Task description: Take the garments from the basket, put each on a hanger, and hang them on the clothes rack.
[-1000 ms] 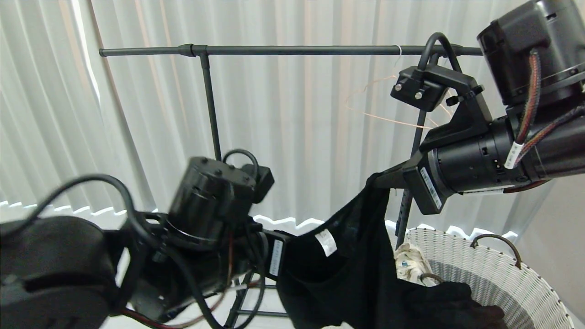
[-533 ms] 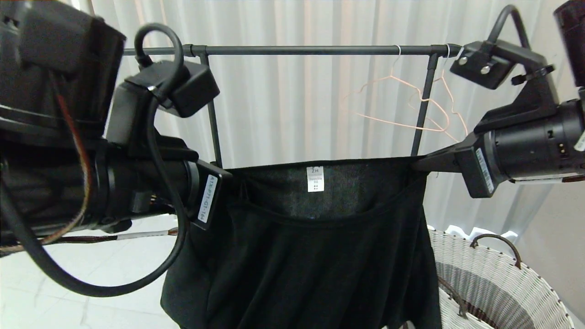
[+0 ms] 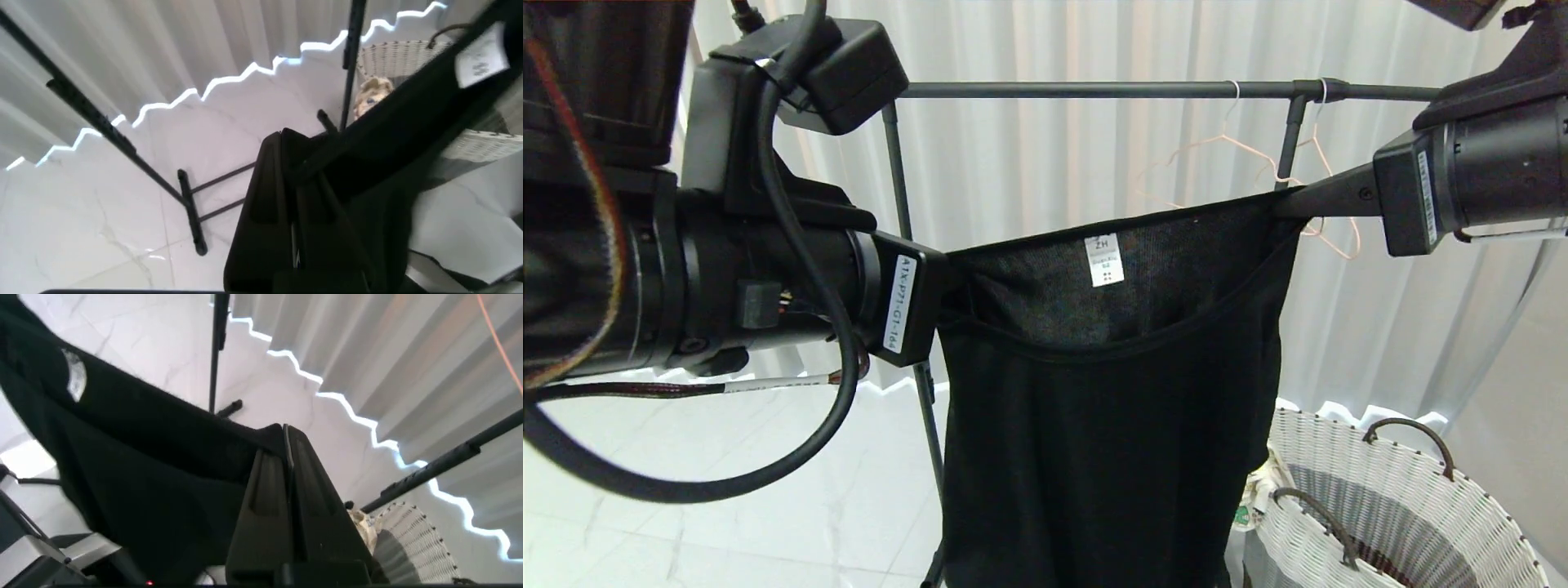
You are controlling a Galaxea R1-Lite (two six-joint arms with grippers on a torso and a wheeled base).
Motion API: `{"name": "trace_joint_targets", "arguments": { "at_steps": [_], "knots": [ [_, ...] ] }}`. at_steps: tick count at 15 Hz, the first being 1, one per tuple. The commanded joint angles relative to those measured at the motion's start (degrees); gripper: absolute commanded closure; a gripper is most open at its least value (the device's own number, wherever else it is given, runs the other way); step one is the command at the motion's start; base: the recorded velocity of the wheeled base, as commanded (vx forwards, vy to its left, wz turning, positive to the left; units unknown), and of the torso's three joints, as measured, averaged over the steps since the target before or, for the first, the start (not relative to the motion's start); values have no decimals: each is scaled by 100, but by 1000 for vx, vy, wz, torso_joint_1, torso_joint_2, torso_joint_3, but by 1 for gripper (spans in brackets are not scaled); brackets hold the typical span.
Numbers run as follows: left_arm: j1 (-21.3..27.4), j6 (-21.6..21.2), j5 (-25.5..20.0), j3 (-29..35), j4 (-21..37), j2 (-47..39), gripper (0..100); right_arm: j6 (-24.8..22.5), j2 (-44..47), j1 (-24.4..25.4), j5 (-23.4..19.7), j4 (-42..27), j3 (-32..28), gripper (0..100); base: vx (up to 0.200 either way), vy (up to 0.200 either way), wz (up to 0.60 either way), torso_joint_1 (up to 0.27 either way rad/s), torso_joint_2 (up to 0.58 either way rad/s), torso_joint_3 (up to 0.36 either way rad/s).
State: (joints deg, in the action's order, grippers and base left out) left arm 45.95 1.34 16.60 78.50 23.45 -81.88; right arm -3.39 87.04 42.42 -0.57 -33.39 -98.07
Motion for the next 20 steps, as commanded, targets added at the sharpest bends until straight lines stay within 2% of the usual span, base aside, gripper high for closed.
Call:
{"name": "trace_joint_targets", "arguments": {
  "at_steps": [1,3,5,7,9,10,12,14,16,20],
  "knots": [
    [116,7,36,-45,-8,85,100,-4,50,-6,-4,-62,-45,100,0,0,0,0,0,0],
    [116,15,45,-124,-8,50,100,5,-12,-15,13,-344,-36,100,0,0,0,0,0,0],
    [116,59,36,-493,-113,50,100,66,-354,-129,101,-906,-10,100,0,0,0,0,0,0],
    [187,24,1,-669,-807,-152,100,269,-724,-85,-83,-1390,60,100,0,0,0,0,0,0],
    [292,-11,-34,-388,-1352,-636,100,286,-1084,99,-470,-1723,280,100,0,0,0,0,0,0],
    [292,-11,-131,-142,-1484,-899,100,286,-1242,223,-479,-1864,421,100,0,0,0,0,0,0],
    [292,-20,-685,254,-1484,-1154,100,286,-1479,644,-470,-1978,711,100,0,0,0,0,0,0],
    [292,-37,-1107,342,-1475,-1181,100,286,-1497,952,-461,-1970,781,100,0,0,0,0,0,0],
    [292,-37,-1151,307,-1475,-1181,100,286,-1462,1128,-452,-1952,781,100,0,0,0,0,0,0],
    [292,-29,-1124,245,-1396,-1075,100,277,-1471,1119,-435,-1961,799,100,0,0,0,0,0,0]
  ]
}}
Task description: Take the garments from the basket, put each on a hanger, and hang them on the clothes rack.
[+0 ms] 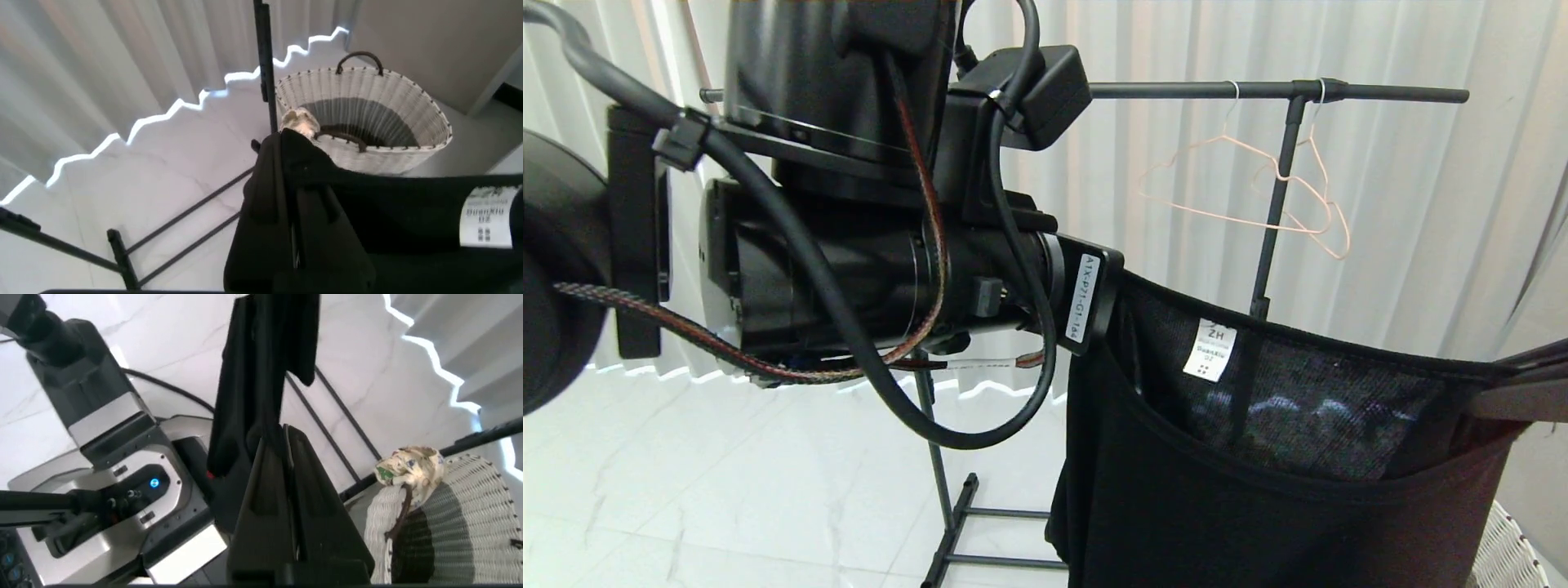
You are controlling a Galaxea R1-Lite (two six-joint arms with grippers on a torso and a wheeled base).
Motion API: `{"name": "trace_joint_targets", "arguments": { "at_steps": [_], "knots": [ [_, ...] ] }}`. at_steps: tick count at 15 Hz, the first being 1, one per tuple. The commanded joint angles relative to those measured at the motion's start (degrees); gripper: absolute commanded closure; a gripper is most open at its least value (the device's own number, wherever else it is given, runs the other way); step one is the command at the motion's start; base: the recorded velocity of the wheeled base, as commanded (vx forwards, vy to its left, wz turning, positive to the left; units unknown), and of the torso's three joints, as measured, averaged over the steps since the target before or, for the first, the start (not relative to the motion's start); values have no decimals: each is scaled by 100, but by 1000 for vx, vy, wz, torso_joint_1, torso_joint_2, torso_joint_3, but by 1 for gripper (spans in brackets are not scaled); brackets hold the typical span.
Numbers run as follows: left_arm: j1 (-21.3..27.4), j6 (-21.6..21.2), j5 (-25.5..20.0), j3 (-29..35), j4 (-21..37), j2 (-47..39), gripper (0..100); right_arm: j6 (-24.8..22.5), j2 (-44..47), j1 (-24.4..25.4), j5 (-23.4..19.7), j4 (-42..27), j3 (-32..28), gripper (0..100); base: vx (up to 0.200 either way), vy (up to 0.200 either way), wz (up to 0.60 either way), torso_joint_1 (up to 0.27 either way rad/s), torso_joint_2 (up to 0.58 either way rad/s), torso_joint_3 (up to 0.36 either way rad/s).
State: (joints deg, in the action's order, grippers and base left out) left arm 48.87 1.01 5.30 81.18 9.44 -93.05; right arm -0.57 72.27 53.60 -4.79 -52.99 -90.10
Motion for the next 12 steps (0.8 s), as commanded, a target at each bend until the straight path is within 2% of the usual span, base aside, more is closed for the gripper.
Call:
{"name": "trace_joint_targets", "arguments": {
  "at_steps": [1,3,4,5,8,10,11,12],
  "knots": [
    [-9,4,15,-93,340,208,100,-4,24,-25,75,8,-8,100,0,0,0,0,0,0],
    [0,83,6,-190,1350,736,100,-22,350,-201,347,395,-192,100,0,0,0,0,0,0],
    [0,303,-3,-181,1596,912,100,-22,596,-289,365,676,-341,100,0,0,0,0,0,0],
    [52,602,-3,-155,1676,1008,100,-31,842,-359,356,843,-570,100,0,0,0,0,0,0],
    [650,1296,6,-225,1843,1413,100,-31,1624,-412,312,1089,-1528,100,0,0,0,0,0,0],
    [1054,1454,32,-225,1843,1483,100,-31,1993,-412,295,1098,-2038,100,0,0,0,0,0,0],
    [1177,1472,146,-234,1843,1465,100,-39,2116,-403,268,1098,-2196,100,0,0,0,0,0,0],
    [1344,1481,454,-243,1834,1386,100,-39,2266,-386,180,1098,-2381,100,0,0,0,0,0,0]
  ]
}}
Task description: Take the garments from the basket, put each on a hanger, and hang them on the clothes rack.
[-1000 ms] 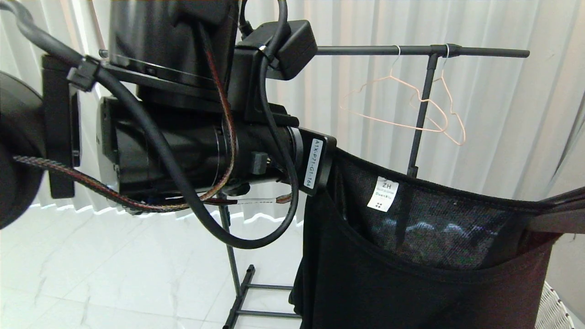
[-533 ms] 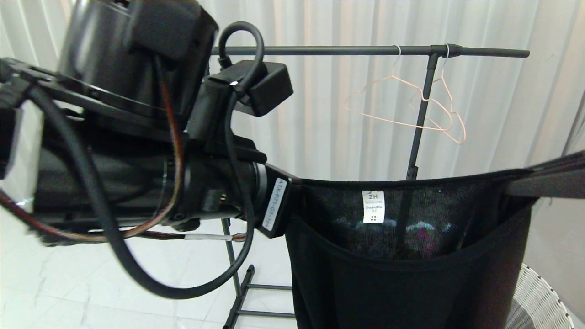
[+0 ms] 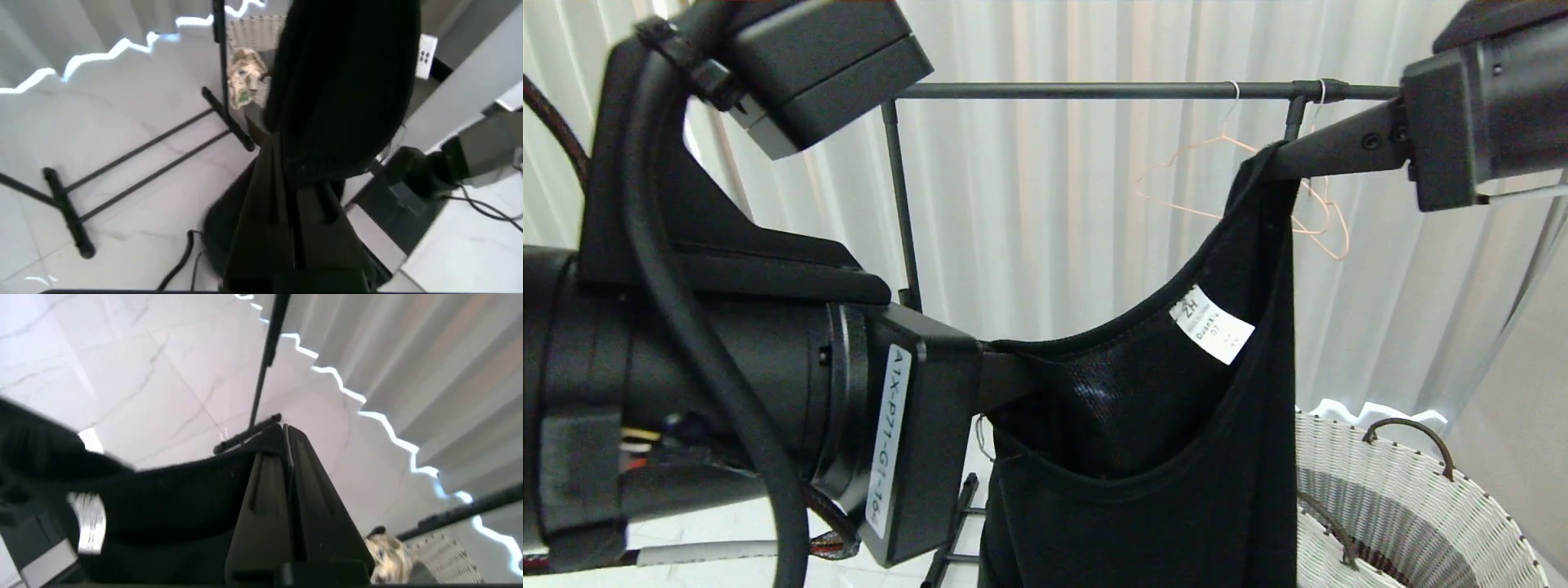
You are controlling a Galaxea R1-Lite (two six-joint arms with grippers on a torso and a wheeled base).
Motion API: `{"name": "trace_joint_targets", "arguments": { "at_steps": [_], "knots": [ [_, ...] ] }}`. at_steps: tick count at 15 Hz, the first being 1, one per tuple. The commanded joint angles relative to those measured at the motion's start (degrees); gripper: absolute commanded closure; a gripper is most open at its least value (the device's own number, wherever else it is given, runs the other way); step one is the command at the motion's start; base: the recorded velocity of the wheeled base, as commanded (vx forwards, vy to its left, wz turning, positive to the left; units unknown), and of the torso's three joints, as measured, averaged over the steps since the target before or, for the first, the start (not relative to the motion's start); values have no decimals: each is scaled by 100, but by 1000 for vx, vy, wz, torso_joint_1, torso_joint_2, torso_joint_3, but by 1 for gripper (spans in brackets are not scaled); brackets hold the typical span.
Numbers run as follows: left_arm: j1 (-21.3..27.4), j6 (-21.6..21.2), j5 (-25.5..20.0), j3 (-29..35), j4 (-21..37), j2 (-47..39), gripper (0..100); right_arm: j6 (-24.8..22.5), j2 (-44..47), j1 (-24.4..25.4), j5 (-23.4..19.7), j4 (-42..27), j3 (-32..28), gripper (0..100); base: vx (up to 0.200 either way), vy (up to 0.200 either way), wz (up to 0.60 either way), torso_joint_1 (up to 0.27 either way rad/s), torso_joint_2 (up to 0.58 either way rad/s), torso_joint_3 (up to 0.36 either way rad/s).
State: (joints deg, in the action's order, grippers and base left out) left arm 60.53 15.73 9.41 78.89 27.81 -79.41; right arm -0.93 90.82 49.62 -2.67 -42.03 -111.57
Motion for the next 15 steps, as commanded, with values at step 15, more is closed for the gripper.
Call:
{"name": "trace_joint_targets", "arguments": {
  "at_steps": [15],
  "knots": [
    [-1113,-984,412,1481,-91,-1156,100,14,-847,-233,-287,-1905,-111,100,0,0,0,0,0,0]
  ]
}}
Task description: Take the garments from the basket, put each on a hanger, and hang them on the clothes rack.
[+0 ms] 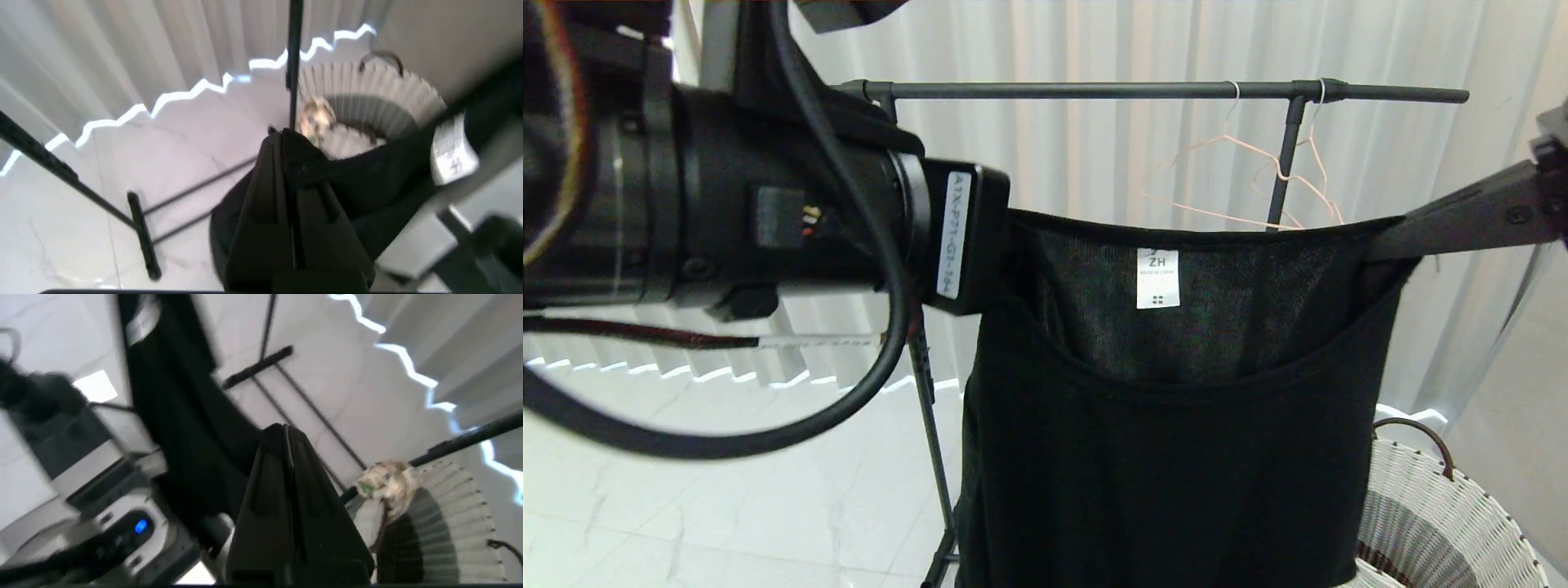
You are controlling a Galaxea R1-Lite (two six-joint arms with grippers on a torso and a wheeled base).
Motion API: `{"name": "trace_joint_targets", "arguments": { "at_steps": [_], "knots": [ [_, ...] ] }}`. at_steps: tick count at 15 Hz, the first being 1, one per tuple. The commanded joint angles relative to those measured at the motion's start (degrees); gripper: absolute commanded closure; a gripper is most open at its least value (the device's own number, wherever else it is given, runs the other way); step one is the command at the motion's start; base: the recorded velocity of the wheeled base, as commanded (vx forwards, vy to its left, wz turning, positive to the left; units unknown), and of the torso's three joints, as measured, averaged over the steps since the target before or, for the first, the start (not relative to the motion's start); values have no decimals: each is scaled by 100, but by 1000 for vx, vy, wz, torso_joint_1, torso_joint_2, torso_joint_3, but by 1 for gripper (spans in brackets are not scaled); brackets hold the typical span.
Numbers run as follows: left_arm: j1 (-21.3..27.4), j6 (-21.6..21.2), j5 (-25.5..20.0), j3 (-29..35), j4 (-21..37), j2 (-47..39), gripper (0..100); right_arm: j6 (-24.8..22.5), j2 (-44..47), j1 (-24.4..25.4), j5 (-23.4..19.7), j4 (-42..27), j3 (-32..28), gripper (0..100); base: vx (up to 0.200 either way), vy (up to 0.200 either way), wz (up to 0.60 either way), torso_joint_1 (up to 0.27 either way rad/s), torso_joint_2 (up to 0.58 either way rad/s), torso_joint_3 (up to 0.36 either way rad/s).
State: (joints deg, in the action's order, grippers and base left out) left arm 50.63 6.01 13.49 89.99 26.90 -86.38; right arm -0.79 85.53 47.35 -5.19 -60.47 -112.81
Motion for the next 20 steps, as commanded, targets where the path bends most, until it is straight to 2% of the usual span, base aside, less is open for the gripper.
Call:
{"name": "trace_joint_targets", "arguments": {
  "at_steps": [1,11,12,18,20],
  "knots": [
    [-115,-12,4,388,-1,-485,100,-9,-362,2,-149,-141,22,100,0,0,0,0,0,0],
    [-35,-3,22,361,-1,-432,100,-17,-353,2,-131,-115,145,100,0,0,0,0,0,0],
    [-9,5,22,361,-1,-432,100,-17,-353,2,-131,-115,145,0,0,0,0,0,0,0],
    [-18,-3,66,273,-1,-441,100,0,-502,-41,-122,-115,418,0,0,0,0,0,0,0],
    [-18,-3,356,159,-1,-441,100,-9,-616,-244,-122,-115,532,0,0,0,0,0,0,0]
  ]
}}
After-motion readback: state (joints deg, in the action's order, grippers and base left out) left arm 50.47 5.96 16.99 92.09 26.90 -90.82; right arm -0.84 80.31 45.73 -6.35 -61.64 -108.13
